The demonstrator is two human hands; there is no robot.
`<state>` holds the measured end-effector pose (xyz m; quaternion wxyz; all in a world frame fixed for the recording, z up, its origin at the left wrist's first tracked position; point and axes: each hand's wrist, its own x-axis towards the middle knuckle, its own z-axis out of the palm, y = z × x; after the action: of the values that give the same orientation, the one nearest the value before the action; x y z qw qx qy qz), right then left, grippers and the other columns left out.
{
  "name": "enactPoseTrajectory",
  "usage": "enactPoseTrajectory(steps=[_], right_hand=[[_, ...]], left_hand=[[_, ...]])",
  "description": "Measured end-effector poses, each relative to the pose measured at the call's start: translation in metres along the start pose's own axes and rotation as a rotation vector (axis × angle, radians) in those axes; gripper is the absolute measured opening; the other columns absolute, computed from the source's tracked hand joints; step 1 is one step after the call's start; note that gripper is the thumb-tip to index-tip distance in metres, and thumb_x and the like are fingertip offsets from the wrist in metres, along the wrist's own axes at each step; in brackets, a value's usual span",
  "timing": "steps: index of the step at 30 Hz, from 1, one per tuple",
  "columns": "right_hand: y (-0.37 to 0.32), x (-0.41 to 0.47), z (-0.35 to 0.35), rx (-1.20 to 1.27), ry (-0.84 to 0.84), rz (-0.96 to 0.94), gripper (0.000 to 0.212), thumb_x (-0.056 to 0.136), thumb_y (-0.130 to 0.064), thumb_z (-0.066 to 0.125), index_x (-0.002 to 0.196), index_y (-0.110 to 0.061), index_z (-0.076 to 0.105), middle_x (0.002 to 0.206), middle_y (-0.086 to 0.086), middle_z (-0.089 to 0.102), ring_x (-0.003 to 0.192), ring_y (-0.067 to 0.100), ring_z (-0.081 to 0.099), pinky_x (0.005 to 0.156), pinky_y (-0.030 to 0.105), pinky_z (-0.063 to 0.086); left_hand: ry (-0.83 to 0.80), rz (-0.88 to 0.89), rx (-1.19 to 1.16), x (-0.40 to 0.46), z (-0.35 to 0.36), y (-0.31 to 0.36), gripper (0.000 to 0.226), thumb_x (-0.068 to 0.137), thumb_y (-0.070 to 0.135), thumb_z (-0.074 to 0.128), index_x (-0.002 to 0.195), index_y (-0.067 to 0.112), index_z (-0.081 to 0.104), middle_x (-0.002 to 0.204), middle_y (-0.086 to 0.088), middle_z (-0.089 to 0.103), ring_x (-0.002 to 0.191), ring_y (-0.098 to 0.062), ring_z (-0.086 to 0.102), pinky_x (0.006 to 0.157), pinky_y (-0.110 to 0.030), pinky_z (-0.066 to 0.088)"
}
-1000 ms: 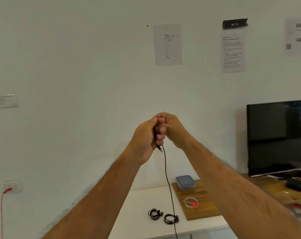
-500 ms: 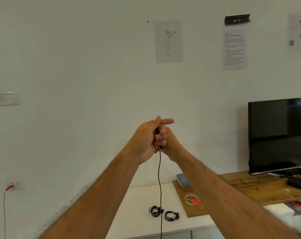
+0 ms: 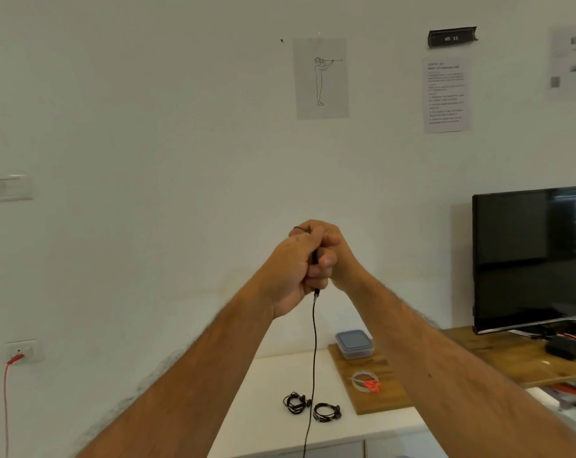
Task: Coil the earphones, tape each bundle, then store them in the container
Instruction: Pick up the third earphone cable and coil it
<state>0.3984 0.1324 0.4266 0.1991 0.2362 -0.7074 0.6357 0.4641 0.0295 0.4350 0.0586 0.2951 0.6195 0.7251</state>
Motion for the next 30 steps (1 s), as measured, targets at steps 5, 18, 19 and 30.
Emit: enactPoseTrajectory(steps=[5, 18, 19, 30], right_hand=[[0.019, -0.017, 0.004, -0.133, -0.073, -0.025, 0.019, 0.092, -0.016, 0.055, 0.077, -0.015, 0.065, 0.056, -0.002, 0.054, 0.047, 0.012, 0.047, 0.048, 0.029, 0.041], [0.024, -0.043, 0.021, -0.14, -0.32, 0.085, 0.021, 0.102, -0.019, 0.045, 0.104, -0.011, 0.064, 0.069, 0.004, 0.061, 0.057, 0.019, 0.058, 0.06, 0.032, 0.053], [0.023, -0.042, 0.02, -0.149, -0.317, 0.082, 0.02, 0.101, -0.019, 0.047, 0.105, -0.01, 0.065, 0.068, 0.004, 0.06, 0.056, 0.019, 0.058, 0.061, 0.035, 0.054], [0.003, -0.036, 0.014, -0.565, -0.203, -0.106, 0.012, 0.094, -0.021, 0.058, 0.092, -0.014, 0.067, 0.06, -0.007, 0.059, 0.047, 0.01, 0.056, 0.056, 0.023, 0.05]], left_hand=[[0.102, 0.104, 0.142, 0.008, -0.021, 0.012, 0.037, 0.106, 0.032, 0.031, 0.102, 0.007, 0.058, 0.061, -0.001, 0.048, 0.05, -0.009, 0.037, 0.05, -0.022, 0.034], [0.277, 0.307, 0.469, 0.019, -0.054, 0.009, 0.032, 0.107, 0.024, 0.03, 0.105, 0.016, 0.061, 0.076, 0.0, 0.063, 0.064, -0.007, 0.052, 0.059, -0.018, 0.043], [0.287, 0.316, 0.504, 0.019, -0.056, 0.009, 0.032, 0.107, 0.024, 0.03, 0.106, 0.016, 0.061, 0.077, 0.0, 0.064, 0.065, -0.007, 0.053, 0.06, -0.018, 0.044], [0.327, 0.25, 0.942, 0.021, -0.065, -0.011, 0.028, 0.106, 0.025, 0.031, 0.108, 0.019, 0.058, 0.085, 0.005, 0.064, 0.08, -0.008, 0.061, 0.071, -0.017, 0.047]])
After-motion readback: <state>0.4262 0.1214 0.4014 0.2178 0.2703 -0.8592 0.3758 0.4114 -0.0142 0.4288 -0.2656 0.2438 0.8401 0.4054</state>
